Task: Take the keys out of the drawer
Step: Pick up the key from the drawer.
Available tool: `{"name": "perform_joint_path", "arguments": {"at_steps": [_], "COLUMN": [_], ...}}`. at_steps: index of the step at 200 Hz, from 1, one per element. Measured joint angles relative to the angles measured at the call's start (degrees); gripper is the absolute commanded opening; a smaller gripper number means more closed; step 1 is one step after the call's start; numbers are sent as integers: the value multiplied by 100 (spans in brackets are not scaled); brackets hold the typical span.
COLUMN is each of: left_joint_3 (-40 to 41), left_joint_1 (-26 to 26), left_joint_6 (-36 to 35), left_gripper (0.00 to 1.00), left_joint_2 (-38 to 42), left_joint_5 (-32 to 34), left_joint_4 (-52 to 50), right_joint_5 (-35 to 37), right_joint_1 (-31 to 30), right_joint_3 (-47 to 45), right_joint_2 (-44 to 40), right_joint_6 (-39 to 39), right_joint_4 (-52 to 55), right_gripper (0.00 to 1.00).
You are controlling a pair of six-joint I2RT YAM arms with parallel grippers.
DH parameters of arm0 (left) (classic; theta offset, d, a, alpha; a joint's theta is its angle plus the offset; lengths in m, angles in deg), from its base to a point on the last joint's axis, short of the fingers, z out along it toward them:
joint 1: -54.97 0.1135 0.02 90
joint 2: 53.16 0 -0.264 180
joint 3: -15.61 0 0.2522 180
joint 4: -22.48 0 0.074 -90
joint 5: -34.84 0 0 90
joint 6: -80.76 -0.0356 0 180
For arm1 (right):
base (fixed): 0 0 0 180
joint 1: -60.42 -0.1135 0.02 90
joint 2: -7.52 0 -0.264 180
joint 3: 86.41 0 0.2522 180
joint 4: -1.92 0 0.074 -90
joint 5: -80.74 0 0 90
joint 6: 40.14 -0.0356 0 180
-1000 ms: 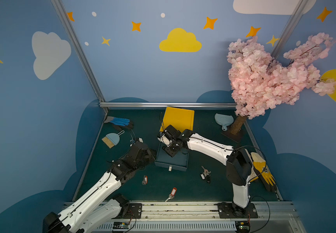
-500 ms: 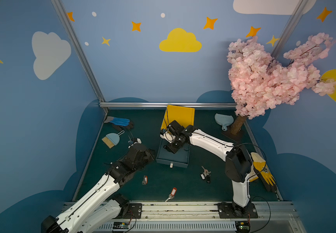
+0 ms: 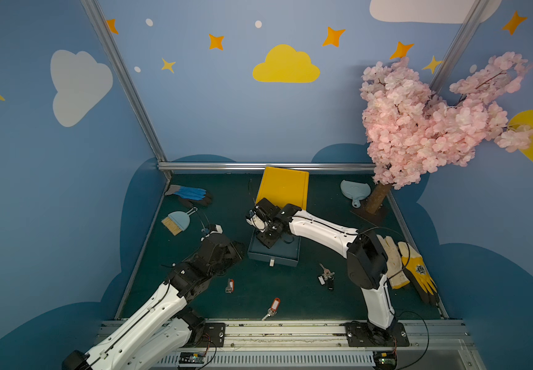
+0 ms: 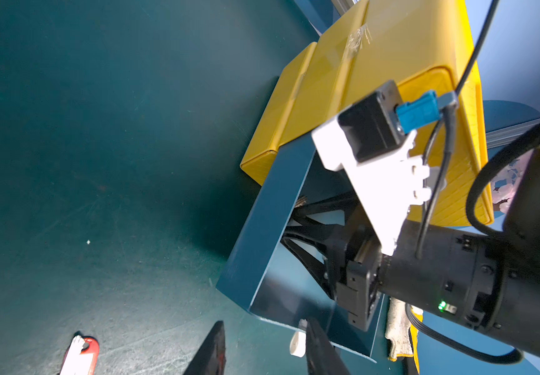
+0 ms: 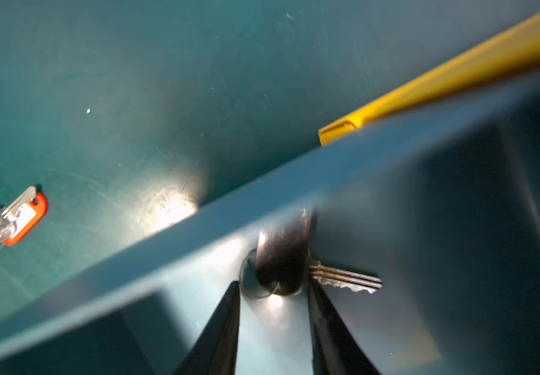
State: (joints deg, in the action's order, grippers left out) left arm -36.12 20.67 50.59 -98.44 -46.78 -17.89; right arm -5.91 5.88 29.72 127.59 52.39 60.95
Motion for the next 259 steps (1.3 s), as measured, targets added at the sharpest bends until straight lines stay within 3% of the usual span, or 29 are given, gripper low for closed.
{"name": "perform_joint_path", "arguments": {"at_steps": [28,91,189,259], "left_joint_3": [0,0,0,28], "left_joint_1": [0,0,0,0], "left_joint_6": [-2,-15,-48,-26], "left_gripper": [42,42,42,42], "left_joint_2": [9,243,411,651], "left_joint_5": [-96,-205,-315,-280], "left_joint_4": [-39,-225,-461,-562], "right_joint_5": [275,953,1167,1054], "right_joint_1": [-74,-247,-380,-374], "right_joint_3": [170,332,833,809], "right_joint_2": [109,133,579,568], "right_joint_6": [-129,-376,-404,-505], "right_joint_4": [76,286,323,326], "right_gripper": [47,51,53,28]}}
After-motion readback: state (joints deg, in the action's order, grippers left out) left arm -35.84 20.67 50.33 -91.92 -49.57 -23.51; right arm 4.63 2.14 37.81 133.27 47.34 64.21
